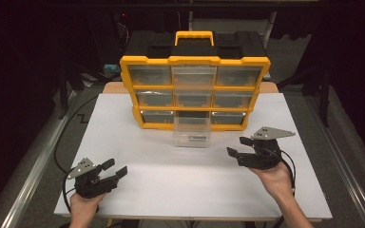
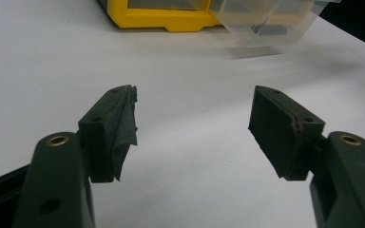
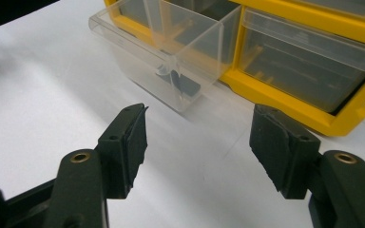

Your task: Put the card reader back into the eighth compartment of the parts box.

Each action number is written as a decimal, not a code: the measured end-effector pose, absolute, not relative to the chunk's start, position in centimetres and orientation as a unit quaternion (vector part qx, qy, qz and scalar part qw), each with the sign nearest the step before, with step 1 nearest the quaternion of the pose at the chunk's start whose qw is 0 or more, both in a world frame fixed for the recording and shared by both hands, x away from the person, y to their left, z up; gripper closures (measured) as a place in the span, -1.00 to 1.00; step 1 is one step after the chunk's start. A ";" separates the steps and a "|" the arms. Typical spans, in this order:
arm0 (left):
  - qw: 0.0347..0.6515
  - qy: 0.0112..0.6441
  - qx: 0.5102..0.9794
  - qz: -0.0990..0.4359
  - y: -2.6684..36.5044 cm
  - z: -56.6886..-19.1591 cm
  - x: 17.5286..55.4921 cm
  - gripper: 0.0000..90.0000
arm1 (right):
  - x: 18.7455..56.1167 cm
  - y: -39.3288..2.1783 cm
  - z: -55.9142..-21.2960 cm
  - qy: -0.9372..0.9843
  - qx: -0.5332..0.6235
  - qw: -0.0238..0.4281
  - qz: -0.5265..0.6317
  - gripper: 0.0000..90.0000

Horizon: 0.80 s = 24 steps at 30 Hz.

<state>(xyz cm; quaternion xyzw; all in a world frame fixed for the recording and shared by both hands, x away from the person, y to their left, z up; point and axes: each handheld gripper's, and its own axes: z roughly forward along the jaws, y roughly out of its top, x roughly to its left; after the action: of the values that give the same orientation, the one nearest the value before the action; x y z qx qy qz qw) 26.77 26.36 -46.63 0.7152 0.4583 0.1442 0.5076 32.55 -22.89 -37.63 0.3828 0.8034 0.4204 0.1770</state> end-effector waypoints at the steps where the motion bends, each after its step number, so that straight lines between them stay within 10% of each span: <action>1: 0.508 0.459 0.715 0.144 26.4 -46.6 26.8 -0.26 | 32.4 -23.1 -37.8 0.800 0.385 0.178 0.424 -0.18; 24: 0.508 0.461 0.712 0.148 26.4 -46.6 26.7 -0.26 | 30.6 -27.5 -40.3 0.766 0.423 0.191 0.444 -0.25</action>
<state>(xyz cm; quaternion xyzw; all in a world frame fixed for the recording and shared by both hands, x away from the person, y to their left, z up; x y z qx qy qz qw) 26.68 26.40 -46.59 0.7122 0.4609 0.1484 0.5083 30.63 -27.45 -40.31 0.4232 0.7663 0.4440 0.1912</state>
